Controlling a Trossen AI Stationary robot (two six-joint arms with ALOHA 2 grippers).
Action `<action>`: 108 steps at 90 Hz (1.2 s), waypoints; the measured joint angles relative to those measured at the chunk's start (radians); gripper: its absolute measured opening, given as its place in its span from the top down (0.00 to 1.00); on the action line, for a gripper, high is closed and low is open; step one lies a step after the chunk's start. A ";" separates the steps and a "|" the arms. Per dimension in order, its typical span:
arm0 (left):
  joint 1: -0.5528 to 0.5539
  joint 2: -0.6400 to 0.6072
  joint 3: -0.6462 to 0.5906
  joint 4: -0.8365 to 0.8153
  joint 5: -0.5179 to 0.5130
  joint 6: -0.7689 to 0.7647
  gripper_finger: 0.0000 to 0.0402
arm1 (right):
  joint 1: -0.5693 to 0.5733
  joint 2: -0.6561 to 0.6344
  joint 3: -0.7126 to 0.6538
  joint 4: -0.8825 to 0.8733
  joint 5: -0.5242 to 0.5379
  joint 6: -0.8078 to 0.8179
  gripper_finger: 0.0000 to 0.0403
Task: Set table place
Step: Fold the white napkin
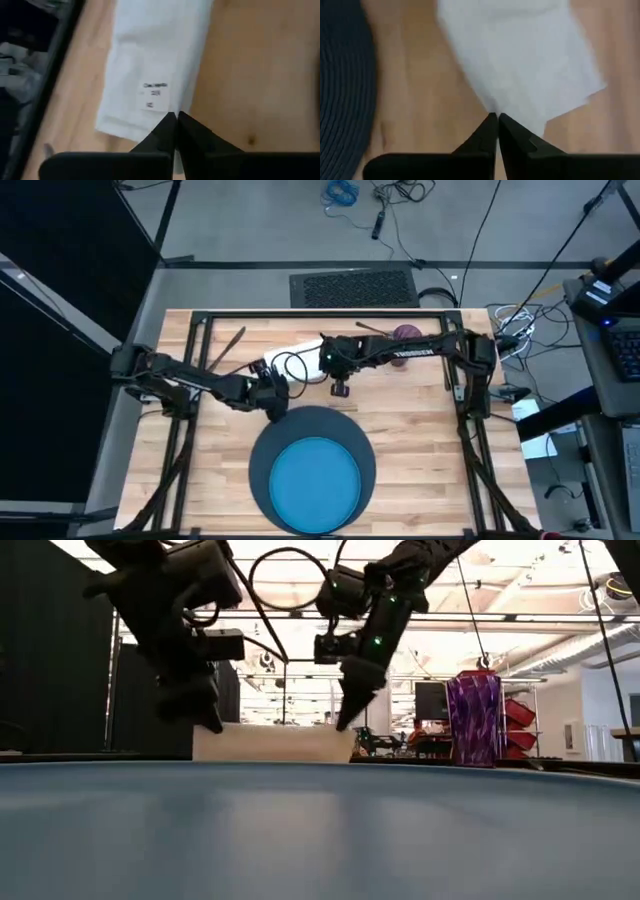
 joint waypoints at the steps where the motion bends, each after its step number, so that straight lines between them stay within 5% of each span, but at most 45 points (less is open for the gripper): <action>1: 0.003 0.000 0.000 -0.001 -0.004 0.000 1.00 | -0.002 0.000 0.004 0.002 0.000 -0.002 1.00; 24: 0.068 0.000 0.000 -0.010 -0.128 0.006 1.00 | -0.076 -0.002 0.037 0.022 -0.003 -0.024 1.00; 59: 0.163 0.000 0.003 -0.003 -0.102 0.028 1.00 | -0.178 -0.001 0.037 0.040 -0.105 -0.024 1.00; 108: 0.028 0.000 0.003 -0.002 0.013 -0.071 1.00 | -0.060 0.000 0.037 0.001 -0.107 0.015 1.00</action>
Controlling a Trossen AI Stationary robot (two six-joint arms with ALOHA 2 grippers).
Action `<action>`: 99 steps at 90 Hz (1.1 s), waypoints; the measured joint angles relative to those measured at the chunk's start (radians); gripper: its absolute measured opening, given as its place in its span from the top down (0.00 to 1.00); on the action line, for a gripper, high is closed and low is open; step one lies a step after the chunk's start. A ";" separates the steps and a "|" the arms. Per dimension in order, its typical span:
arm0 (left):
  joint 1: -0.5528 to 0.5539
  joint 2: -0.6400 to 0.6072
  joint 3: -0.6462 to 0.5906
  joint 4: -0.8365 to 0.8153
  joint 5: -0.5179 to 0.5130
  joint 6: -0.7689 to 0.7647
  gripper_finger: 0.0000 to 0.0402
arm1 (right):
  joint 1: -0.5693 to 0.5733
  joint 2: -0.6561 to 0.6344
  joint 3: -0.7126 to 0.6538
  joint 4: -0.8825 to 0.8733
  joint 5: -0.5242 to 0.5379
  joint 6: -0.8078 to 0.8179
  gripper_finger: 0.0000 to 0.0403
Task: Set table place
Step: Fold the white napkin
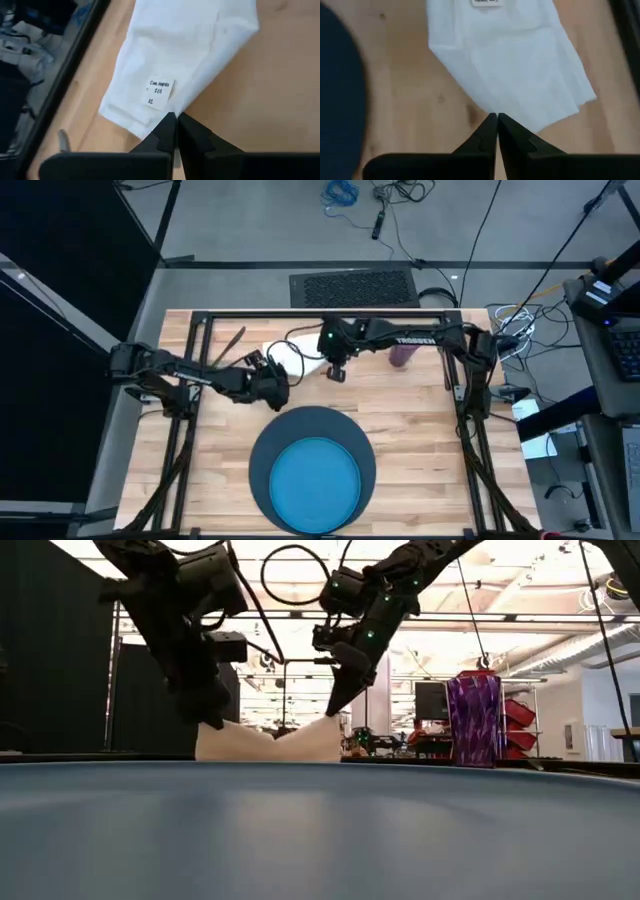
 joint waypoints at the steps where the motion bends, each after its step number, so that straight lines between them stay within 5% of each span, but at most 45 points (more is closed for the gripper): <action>1: -0.006 0.000 0.000 0.000 0.004 -0.005 1.00 | 0.004 0.000 0.000 -0.003 0.000 0.002 1.00; 41: -0.160 -0.002 0.147 -0.221 -0.018 -0.164 1.00 | 0.089 0.000 0.000 -0.099 0.035 0.090 1.00; 99: -0.082 -0.001 0.148 -0.328 -0.052 -0.296 1.00 | -0.063 0.010 0.000 0.110 0.029 0.090 1.00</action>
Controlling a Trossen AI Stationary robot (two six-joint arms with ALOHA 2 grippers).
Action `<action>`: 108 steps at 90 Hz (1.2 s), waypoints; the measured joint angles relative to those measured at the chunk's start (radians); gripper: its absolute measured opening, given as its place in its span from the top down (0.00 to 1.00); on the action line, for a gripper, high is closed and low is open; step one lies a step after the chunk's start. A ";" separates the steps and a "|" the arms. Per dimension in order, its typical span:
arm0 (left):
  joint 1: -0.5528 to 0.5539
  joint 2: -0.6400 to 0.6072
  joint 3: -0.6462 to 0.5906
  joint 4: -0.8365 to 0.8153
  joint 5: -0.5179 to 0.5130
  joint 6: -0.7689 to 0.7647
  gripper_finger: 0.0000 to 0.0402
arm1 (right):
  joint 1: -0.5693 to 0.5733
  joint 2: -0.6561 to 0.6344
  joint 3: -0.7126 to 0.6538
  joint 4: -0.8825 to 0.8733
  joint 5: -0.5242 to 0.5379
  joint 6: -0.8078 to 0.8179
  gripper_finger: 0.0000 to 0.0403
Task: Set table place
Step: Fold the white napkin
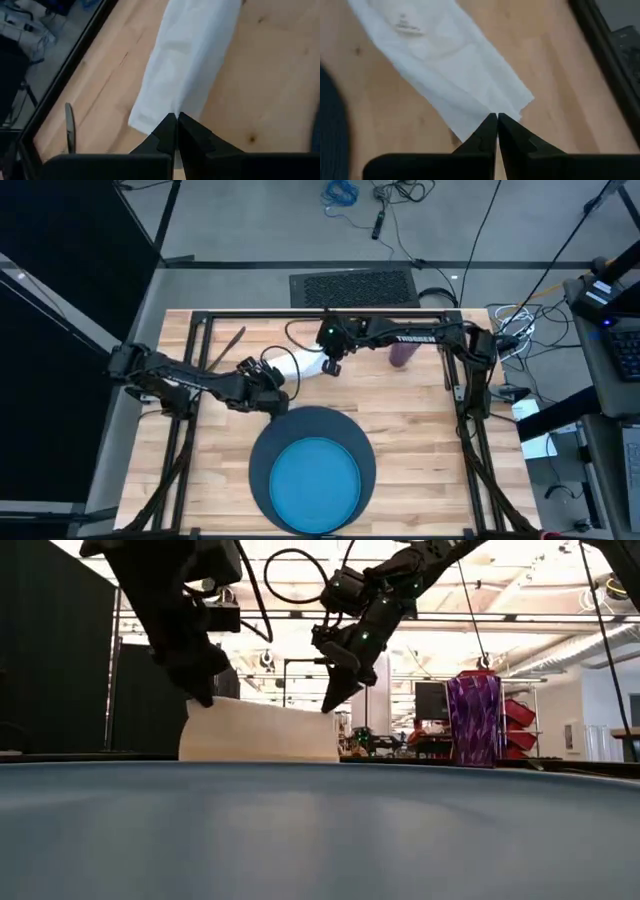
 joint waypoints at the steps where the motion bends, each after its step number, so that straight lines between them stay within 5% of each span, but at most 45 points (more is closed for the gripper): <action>1: 0.002 0.000 0.000 0.000 0.000 0.000 1.00 | -0.002 0.002 0.000 0.004 -0.002 0.001 1.00; 45: 0.086 0.032 -0.104 0.069 0.015 -0.104 1.00 | -0.058 0.080 -0.001 0.116 -0.051 -0.001 1.00; 79: 0.134 0.032 -0.183 0.245 0.105 -0.048 1.00 | -0.078 0.130 0.026 0.127 -0.082 0.039 1.00; 108: 0.194 0.032 -0.185 0.255 0.044 -0.050 1.00 | -0.064 0.127 0.063 0.101 -0.082 0.030 1.00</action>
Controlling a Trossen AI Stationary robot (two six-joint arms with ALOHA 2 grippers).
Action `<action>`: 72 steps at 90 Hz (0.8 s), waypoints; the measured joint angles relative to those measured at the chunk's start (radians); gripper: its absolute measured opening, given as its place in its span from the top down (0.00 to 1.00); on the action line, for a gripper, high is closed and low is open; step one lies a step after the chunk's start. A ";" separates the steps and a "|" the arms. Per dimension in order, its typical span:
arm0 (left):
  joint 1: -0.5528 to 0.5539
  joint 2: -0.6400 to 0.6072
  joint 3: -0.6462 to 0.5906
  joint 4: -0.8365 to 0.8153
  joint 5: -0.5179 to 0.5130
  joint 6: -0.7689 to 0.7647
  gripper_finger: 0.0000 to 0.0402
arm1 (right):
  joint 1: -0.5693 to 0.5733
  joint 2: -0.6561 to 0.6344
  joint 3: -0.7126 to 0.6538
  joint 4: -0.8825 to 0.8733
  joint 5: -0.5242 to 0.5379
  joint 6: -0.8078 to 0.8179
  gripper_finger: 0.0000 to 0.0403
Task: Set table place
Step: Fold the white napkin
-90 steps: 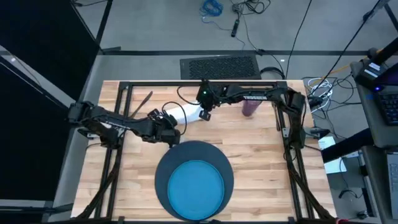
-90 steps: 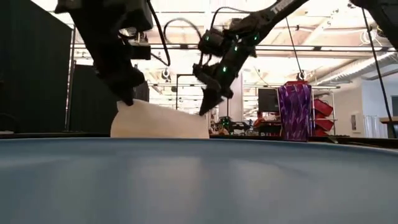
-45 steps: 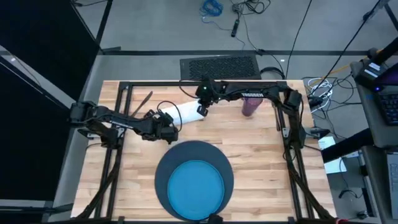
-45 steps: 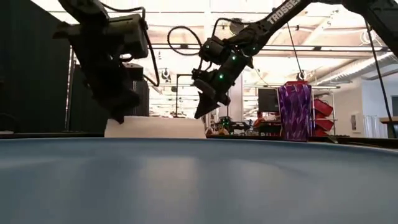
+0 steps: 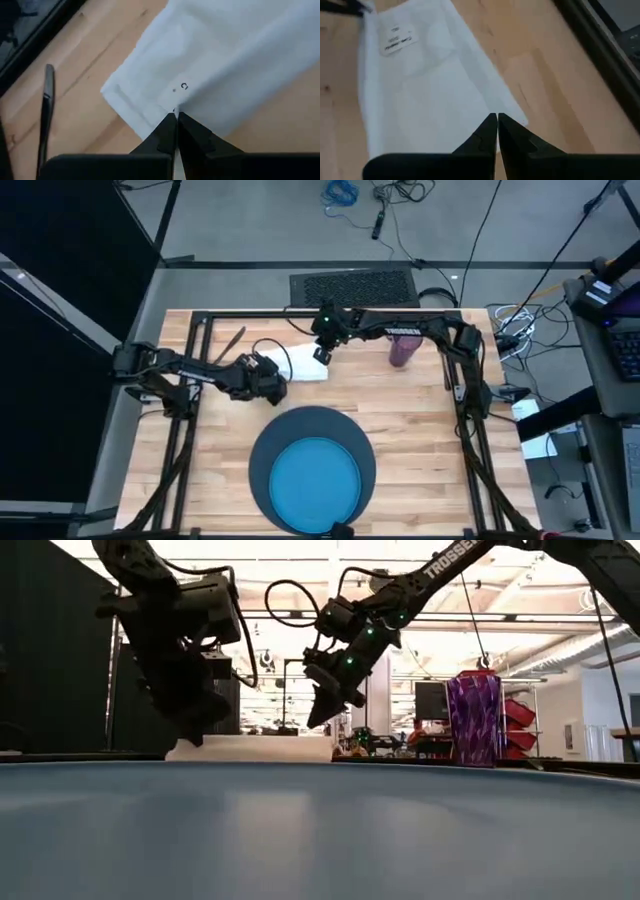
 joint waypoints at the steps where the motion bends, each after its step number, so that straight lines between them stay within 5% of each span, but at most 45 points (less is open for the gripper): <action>1: 0.002 0.000 0.000 0.001 -0.006 0.000 1.00 | 0.001 0.000 0.000 -0.001 0.000 0.000 1.00; 72: 0.055 0.000 0.000 0.045 -0.065 -0.023 1.00 | 0.023 0.104 0.000 -0.019 -0.087 0.017 1.00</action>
